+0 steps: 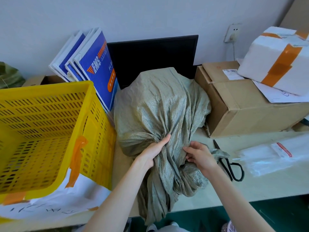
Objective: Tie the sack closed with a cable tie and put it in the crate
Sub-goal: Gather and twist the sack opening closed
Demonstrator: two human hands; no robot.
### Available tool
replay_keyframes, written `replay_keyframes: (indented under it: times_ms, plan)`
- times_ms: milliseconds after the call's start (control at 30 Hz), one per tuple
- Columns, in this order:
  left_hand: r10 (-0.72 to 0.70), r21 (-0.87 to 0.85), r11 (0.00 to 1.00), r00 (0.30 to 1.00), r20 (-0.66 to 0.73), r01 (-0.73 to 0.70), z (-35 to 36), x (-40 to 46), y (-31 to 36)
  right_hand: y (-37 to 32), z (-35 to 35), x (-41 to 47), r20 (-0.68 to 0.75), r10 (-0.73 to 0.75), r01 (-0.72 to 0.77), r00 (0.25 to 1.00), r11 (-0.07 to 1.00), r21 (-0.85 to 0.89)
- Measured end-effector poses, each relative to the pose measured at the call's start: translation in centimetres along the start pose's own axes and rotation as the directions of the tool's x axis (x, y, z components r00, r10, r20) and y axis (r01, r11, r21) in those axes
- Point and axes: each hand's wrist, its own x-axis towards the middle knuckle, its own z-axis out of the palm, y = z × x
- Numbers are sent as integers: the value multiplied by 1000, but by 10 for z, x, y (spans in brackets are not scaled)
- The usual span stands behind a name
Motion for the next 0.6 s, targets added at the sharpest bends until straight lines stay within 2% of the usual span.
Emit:
replay_keyframes:
  times_ms: [133, 300, 500, 600]
  plan:
    - [-17, 109, 994, 1000, -2, 17, -1, 5, 3, 4, 7, -4, -7, -16, 16, 1000, 998, -65]
    - [-14, 22, 1000, 999, -43, 15, 3, 8, 2, 14, 19, -11, -46, -92, 85, 995, 986, -142]
    - [96, 26, 995, 987, -131, -94, 13, 9, 4, 26, 33, -17, -134, -264, 216, 955, 931, -295]
    - [124, -48, 990, 985, -118, -131, 18, 8, 6, 29, 43, -22, -191, -331, 248, 924, 899, -360]
